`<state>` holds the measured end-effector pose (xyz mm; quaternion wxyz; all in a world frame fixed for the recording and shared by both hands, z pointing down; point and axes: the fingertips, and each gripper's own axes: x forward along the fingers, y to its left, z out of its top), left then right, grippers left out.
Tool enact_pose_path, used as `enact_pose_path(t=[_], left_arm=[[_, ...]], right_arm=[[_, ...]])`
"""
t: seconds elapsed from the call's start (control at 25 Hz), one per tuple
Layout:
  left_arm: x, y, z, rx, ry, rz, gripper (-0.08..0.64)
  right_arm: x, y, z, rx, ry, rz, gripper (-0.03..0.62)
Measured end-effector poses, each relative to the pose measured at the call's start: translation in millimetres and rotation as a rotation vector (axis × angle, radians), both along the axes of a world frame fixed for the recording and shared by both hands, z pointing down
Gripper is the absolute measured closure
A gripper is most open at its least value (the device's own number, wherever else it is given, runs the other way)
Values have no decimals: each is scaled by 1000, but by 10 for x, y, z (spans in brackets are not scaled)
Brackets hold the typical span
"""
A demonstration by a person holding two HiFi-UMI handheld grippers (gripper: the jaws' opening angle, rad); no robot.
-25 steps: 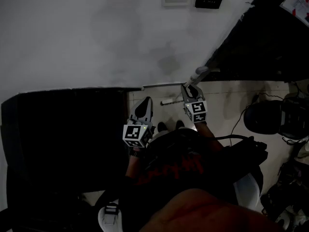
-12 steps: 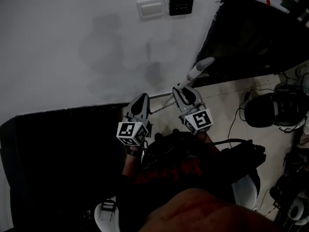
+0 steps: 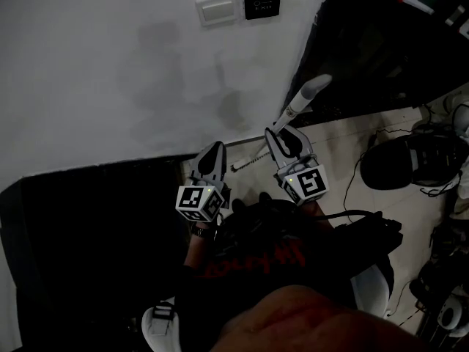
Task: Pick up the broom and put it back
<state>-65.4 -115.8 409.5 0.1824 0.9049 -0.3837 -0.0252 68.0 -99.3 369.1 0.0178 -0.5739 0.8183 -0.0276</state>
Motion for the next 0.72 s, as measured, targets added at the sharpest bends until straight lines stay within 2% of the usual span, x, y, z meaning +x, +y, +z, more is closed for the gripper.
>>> enact_pose_path(t=[0.4,0.52,0.72], left_arm=[[52,171,129,-43,-28,1,555],[40,209,172,-52,-43,-9,555],[-63,291,269,-67,-101,-41,555]], right_arm=[[70,184,512,-114,29,-5,505],[64,220,861,-208,57,-11,505],[-41,317,1801,-412,108,-98,505]])
